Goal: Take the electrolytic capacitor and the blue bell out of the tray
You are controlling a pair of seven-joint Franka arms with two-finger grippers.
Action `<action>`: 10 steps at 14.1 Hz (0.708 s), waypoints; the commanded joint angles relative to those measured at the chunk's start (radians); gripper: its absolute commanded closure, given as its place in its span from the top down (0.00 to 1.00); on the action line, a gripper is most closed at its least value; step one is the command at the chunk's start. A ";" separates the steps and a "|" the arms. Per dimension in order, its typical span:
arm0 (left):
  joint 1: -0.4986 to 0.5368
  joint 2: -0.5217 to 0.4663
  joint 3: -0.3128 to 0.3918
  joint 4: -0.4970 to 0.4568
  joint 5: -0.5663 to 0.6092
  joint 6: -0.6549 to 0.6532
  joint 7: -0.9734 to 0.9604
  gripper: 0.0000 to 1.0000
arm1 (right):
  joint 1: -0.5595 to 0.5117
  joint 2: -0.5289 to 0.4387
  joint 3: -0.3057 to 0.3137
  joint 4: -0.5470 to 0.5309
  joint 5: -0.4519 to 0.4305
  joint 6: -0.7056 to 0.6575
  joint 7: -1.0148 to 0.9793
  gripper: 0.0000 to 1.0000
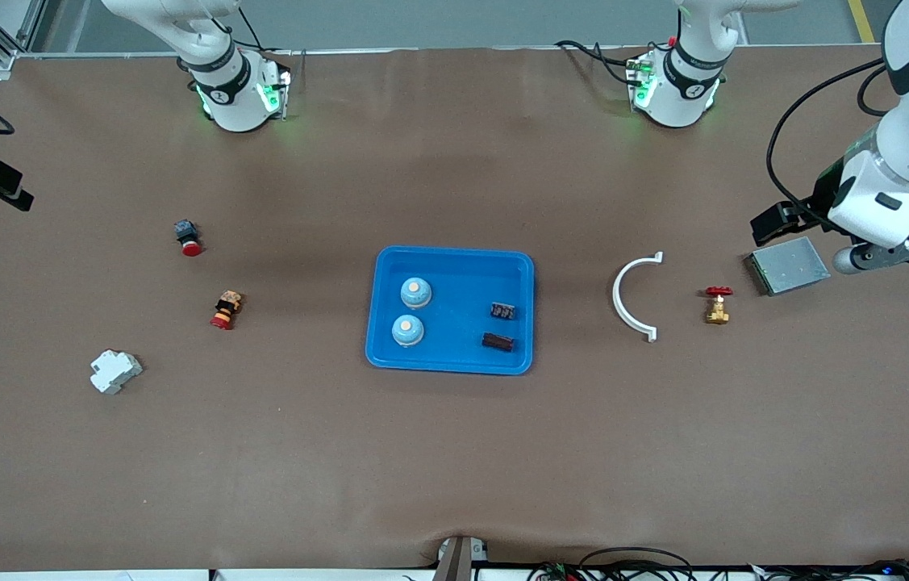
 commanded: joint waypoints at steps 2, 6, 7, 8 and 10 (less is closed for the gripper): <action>-0.005 0.017 -0.005 0.015 -0.020 -0.006 -0.014 1.00 | -0.007 -0.007 0.001 0.008 0.007 -0.008 0.005 1.00; -0.026 0.032 -0.007 0.017 -0.020 -0.003 -0.031 1.00 | -0.009 -0.007 0.001 0.010 0.007 -0.005 0.005 1.00; -0.036 0.035 -0.007 0.017 -0.020 -0.003 -0.066 1.00 | -0.009 -0.007 0.001 0.010 0.007 -0.003 0.005 1.00; -0.048 0.043 -0.007 0.017 -0.020 -0.003 -0.095 1.00 | -0.009 -0.006 0.001 0.010 0.007 -0.003 0.005 1.00; -0.066 0.061 -0.007 0.017 -0.020 -0.003 -0.121 1.00 | -0.009 -0.006 0.003 0.010 0.008 -0.003 0.005 1.00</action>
